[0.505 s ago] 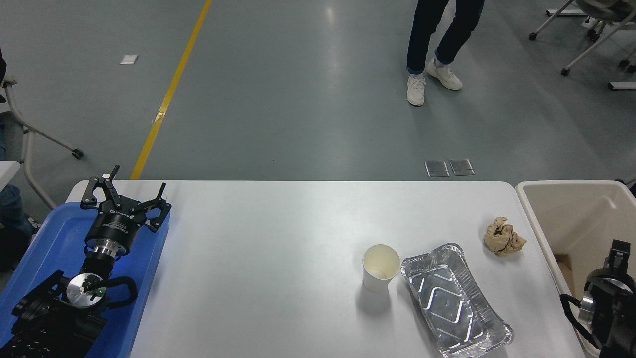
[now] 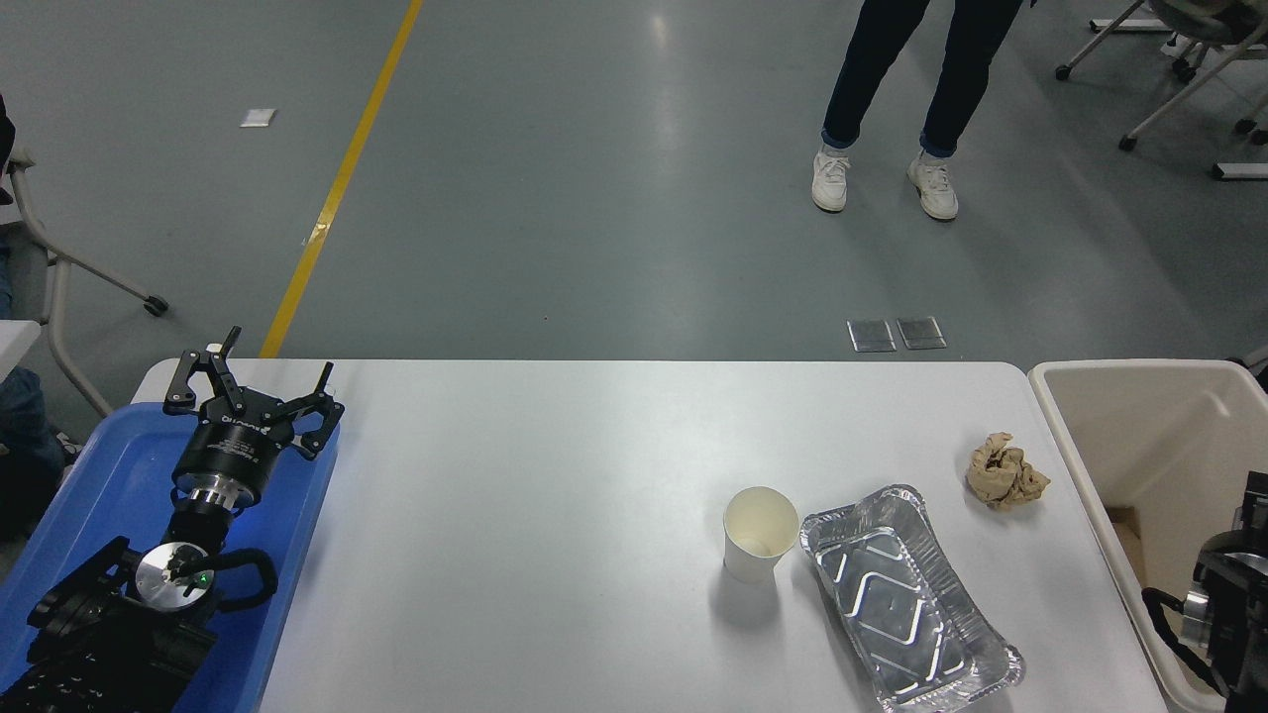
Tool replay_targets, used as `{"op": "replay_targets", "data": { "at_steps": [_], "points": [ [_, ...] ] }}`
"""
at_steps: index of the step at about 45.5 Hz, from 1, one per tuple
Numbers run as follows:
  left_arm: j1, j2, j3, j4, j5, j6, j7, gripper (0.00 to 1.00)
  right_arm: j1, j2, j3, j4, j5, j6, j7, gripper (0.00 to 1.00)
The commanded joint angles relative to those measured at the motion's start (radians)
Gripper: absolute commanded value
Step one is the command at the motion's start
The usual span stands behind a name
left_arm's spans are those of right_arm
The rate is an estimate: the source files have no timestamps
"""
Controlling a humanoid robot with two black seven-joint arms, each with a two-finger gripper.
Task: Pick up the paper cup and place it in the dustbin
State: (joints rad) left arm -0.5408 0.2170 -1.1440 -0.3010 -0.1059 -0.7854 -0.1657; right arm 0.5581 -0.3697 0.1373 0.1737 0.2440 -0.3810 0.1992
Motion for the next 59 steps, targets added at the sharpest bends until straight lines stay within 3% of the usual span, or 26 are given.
{"op": "replay_targets", "data": {
  "at_steps": [1,27,36,42,50,59],
  "points": [
    [-0.001,-0.001,0.0,0.0,0.0,0.0,0.0,0.99,0.025,0.0,-0.094,0.001,0.0,0.001,0.0,1.0],
    [0.001,-0.001,0.0,0.0,0.0,0.0,0.0,0.99,0.082,-0.037,-0.15,0.036,0.004,0.008,-0.001,1.0],
    [0.001,-0.001,0.0,0.0,0.0,0.0,-0.002,0.99,0.143,-0.251,-0.208,0.389,0.0,0.051,-0.001,1.0],
    [-0.001,-0.001,0.001,0.0,0.0,0.0,0.0,0.99,0.294,-0.322,-0.448,0.569,-0.014,0.06,0.0,1.0],
    [-0.001,-0.001,0.001,0.0,0.002,0.0,0.0,0.99,0.61,-0.336,-0.882,0.771,-0.063,0.08,0.012,1.0],
    [-0.002,-0.001,0.004,0.0,0.002,0.0,0.0,0.99,0.991,-0.38,-1.108,1.092,-0.279,0.263,0.029,1.0]
  ]
}}
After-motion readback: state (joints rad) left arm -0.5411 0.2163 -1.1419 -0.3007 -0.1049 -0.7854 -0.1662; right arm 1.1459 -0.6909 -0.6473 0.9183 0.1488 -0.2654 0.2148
